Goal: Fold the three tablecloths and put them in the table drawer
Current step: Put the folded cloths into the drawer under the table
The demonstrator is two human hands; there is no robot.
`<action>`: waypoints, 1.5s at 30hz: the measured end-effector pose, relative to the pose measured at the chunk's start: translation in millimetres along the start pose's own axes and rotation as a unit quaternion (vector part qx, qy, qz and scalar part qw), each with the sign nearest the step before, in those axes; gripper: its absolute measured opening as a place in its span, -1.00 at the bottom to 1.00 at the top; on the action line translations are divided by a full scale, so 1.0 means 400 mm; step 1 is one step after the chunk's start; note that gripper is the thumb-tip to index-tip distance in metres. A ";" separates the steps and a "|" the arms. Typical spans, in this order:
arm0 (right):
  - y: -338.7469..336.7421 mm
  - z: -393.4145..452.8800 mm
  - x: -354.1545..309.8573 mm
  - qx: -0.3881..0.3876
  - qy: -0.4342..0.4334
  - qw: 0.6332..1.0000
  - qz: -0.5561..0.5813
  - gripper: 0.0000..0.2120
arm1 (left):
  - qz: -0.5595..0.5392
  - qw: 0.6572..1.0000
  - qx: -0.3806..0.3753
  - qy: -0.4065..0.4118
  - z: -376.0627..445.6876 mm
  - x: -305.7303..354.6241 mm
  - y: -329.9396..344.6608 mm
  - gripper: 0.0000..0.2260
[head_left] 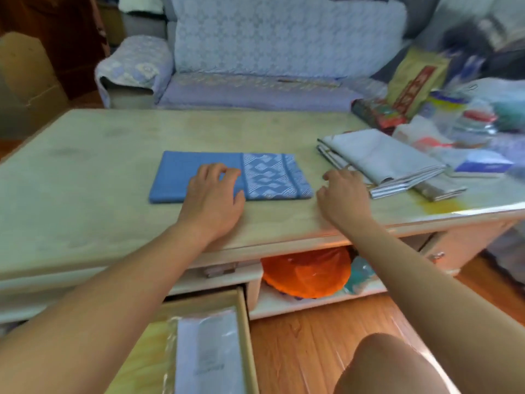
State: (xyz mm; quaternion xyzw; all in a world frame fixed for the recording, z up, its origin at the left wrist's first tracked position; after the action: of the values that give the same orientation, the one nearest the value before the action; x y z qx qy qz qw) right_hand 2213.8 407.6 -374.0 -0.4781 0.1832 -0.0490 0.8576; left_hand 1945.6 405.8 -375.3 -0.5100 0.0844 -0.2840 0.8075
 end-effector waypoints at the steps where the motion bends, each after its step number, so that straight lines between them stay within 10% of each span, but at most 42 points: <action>1: 0.005 0.047 0.066 -0.014 0.033 0.998 -0.056 -0.64 | 0.022 0.999 -0.034 0.002 0.002 -0.005 0.038 -0.61; 7: 0.057 0.196 0.288 -0.139 0.100 0.956 -0.238 -0.22 | 0.048 0.994 -0.099 0.002 -0.004 -0.022 0.114 -0.50; 16: 0.063 0.236 0.184 -0.185 0.027 0.940 -0.286 -0.40 | 0.030 0.992 -0.119 -0.006 -0.023 -0.012 0.123 -0.49; 29: -0.116 0.312 0.138 0.014 -0.001 0.963 -0.270 -0.84 | 0.030 0.996 -0.088 -0.013 -0.036 0.001 0.101 -0.50; 39: -0.447 0.326 0.038 0.141 0.075 0.973 -0.168 -0.76 | -0.003 0.993 -0.120 -0.021 -0.035 0.007 0.095 -0.44; 45: -0.642 0.347 -0.138 0.149 0.067 0.984 -0.073 -0.76 | -0.286 0.947 -0.053 -0.134 0.028 0.040 0.004 -0.16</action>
State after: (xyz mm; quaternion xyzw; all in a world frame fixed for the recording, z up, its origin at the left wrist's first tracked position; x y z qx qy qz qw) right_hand 2236.0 395.0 -77.9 -0.3530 0.1956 -0.1696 0.8991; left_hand 1964.3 406.3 -369.1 -0.5881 -0.1592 -0.4269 0.6682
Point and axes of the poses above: each hand's wrist, its own z-axis towards the middle knuckle, its own y-axis out of the palm, x = y × z, the point moved 7 cm from there along z, towards the middle knuckle, and after that the axes turned 15 degrees about y, right-handed, at the moved point
